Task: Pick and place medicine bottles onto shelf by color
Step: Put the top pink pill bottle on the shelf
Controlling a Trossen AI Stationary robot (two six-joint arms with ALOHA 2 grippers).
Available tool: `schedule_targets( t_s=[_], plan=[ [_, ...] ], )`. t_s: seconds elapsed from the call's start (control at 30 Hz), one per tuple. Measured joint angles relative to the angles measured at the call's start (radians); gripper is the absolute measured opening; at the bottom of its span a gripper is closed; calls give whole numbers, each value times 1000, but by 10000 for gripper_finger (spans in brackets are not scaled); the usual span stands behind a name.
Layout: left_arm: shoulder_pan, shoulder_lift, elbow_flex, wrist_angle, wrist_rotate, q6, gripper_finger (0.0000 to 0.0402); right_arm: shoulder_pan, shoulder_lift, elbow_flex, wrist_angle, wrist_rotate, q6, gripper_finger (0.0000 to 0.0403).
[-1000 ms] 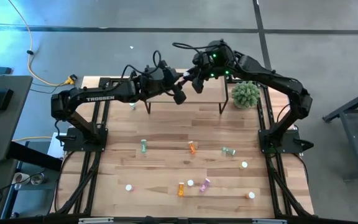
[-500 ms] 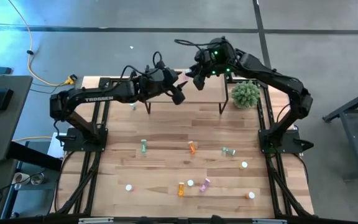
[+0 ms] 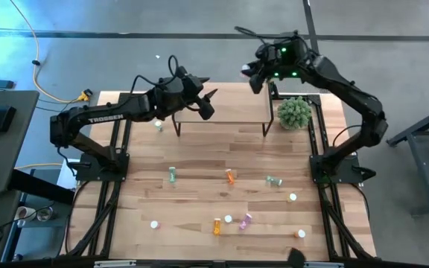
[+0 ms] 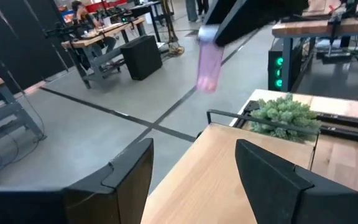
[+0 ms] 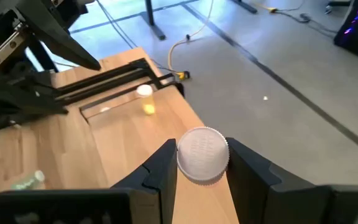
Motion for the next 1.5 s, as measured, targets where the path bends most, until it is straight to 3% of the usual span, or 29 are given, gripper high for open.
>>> schedule_targets(
  t_s=[0.27,0.5,0.67,1.5],
  plan=[
    [0,-20,0,-14,-3,12,216,-65,-45,-4,-134,27,-51,104],
    [0,-22,0,-14,-3,12,218,-91,-37,-287,45,-13,3,104],
    [0,-22,0,-14,-3,12,216,-114,-39,-401,142,-12,46,104],
    [0,-21,0,-14,-3,11,218,-124,-38,-474,123,51,33,104]
  ],
)
